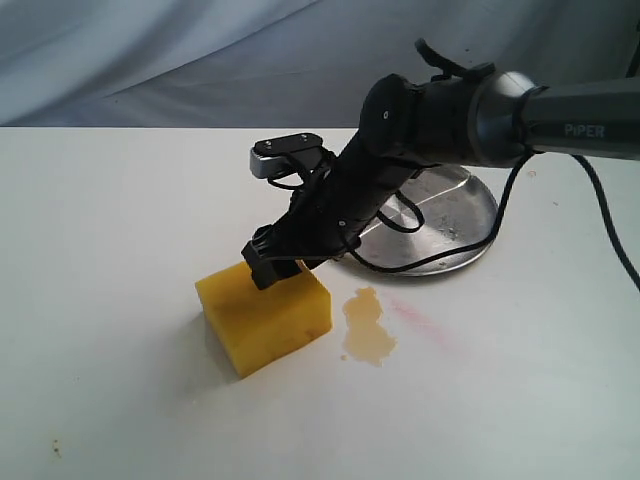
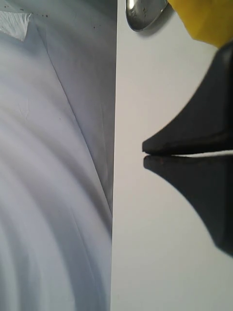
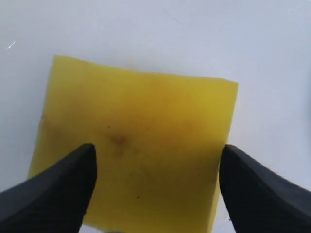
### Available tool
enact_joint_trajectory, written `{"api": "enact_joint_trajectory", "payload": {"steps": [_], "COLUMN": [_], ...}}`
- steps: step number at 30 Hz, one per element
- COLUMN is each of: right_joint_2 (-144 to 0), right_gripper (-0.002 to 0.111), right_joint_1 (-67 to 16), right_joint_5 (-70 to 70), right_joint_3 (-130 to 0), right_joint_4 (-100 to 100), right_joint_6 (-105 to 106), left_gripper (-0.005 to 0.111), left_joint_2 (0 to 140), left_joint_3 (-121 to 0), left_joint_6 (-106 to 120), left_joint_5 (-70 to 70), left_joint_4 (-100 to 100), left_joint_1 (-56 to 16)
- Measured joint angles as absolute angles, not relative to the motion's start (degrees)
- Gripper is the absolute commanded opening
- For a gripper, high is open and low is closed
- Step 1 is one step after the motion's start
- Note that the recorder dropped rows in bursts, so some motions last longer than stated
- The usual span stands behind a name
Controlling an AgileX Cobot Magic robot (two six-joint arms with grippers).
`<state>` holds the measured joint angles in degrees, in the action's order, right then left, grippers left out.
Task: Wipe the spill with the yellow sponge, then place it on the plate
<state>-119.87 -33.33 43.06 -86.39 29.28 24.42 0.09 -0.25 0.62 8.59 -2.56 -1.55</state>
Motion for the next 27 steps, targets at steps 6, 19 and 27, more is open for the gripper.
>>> {"api": "enact_joint_trajectory", "payload": {"steps": [6,19,27], "right_joint_2": [-120.89,-121.47,-118.15], "right_gripper": [0.063,0.000,0.000], "right_joint_1": [-33.33,-34.43,-36.25], "right_joint_5": [42.80,45.34,49.38], "right_joint_3": [-86.39,-86.39,-85.29], "right_joint_4": [27.78,26.63,22.17], "right_joint_6": [22.52,21.49,16.44], "left_gripper": [0.001,0.001,0.001], "left_joint_2": [0.09,0.09,0.09], "left_joint_3": [-0.25,-0.25,-0.25], "left_joint_6": [0.62,0.62,0.62], "left_joint_5": [8.59,8.59,8.59], "left_joint_4": [-2.56,-2.56,-2.56], "left_joint_1": [-1.55,-1.55,-1.55]}}
